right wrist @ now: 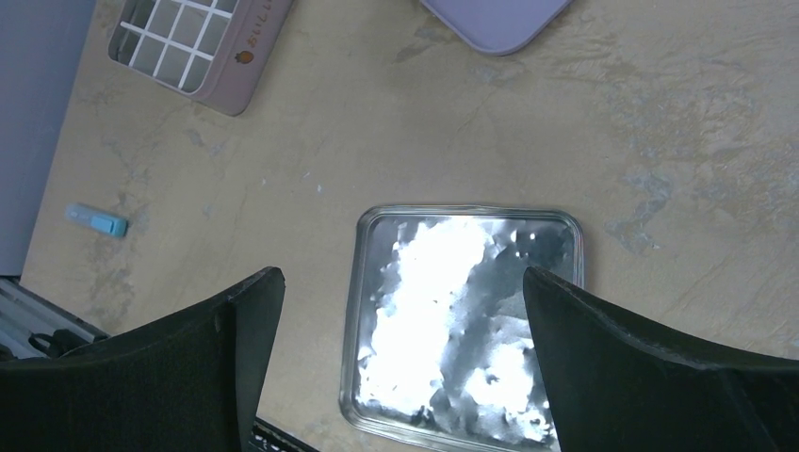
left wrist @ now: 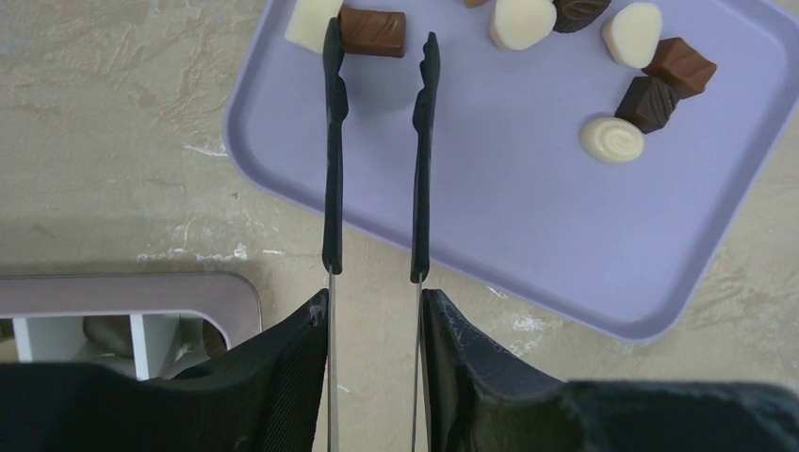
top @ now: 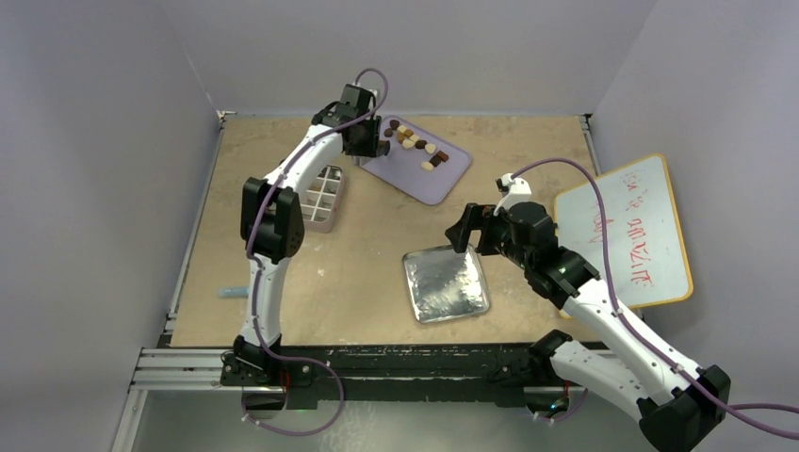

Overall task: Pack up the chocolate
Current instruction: Pick up the fake chocolate from the plate.

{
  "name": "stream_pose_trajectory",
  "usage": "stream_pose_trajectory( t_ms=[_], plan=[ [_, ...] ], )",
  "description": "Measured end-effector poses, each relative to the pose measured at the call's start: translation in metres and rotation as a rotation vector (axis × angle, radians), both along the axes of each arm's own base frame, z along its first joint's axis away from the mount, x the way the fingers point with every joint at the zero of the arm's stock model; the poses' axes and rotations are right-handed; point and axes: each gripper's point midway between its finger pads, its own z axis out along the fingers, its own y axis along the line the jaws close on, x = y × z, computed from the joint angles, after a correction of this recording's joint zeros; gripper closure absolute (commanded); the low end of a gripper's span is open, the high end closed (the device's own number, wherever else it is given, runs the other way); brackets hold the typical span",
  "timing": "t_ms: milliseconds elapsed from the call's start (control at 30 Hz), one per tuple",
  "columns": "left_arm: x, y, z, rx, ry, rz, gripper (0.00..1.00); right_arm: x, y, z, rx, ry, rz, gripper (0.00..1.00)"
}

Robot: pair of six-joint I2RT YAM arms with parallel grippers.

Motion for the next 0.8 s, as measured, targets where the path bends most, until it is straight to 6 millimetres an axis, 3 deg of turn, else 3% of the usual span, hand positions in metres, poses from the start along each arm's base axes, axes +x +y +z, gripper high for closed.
stream_pose_trajectory(
  t_ms=[233,800],
  plan=[
    [0.002,0.000,-0.020,0.018,0.025,-0.003,0.63,0.002,-0.003,0.000,-0.006,-0.007,-0.017,0.01],
    [0.027,-0.007,-0.015,0.015,-0.055,-0.020,0.62,-0.001,-0.005,0.003,-0.006,-0.011,-0.018,0.01]
  ],
)
